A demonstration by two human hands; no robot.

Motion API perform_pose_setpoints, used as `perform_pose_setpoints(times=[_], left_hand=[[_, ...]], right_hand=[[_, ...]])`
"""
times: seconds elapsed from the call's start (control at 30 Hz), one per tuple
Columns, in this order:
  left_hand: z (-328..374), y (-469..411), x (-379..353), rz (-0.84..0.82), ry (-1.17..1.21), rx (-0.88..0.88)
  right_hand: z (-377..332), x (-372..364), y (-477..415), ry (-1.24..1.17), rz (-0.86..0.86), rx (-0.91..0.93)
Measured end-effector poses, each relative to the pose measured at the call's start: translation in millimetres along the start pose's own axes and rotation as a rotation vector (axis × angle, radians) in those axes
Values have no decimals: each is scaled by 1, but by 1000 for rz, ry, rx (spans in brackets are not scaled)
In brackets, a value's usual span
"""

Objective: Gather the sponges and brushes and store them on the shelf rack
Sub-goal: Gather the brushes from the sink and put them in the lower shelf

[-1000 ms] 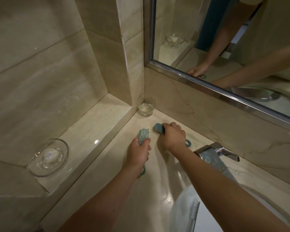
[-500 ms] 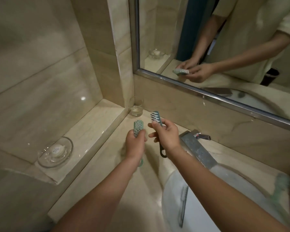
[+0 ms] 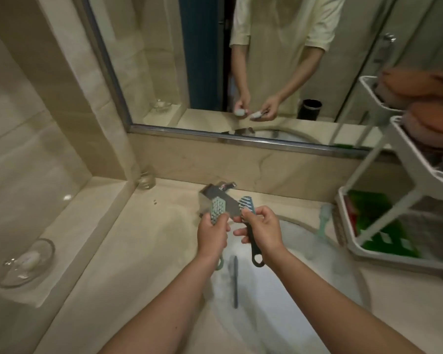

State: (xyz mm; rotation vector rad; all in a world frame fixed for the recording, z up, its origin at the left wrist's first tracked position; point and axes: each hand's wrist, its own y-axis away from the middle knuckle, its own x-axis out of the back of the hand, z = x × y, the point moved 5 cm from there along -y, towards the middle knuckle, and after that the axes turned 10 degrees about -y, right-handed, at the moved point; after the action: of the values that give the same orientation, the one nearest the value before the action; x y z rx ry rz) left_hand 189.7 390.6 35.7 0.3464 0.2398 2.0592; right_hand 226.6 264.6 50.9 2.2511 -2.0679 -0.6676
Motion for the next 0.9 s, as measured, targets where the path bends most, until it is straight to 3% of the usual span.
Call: perform_pose_setpoints(times=[0.53,0.9], left_hand=[[-24,116,-215,-358,-261,-2],[-6,166,-325,-504,-233,-17]], right_hand=[[-36,249,67,293,294,-40],[-78,361,67,142,397,-48]])
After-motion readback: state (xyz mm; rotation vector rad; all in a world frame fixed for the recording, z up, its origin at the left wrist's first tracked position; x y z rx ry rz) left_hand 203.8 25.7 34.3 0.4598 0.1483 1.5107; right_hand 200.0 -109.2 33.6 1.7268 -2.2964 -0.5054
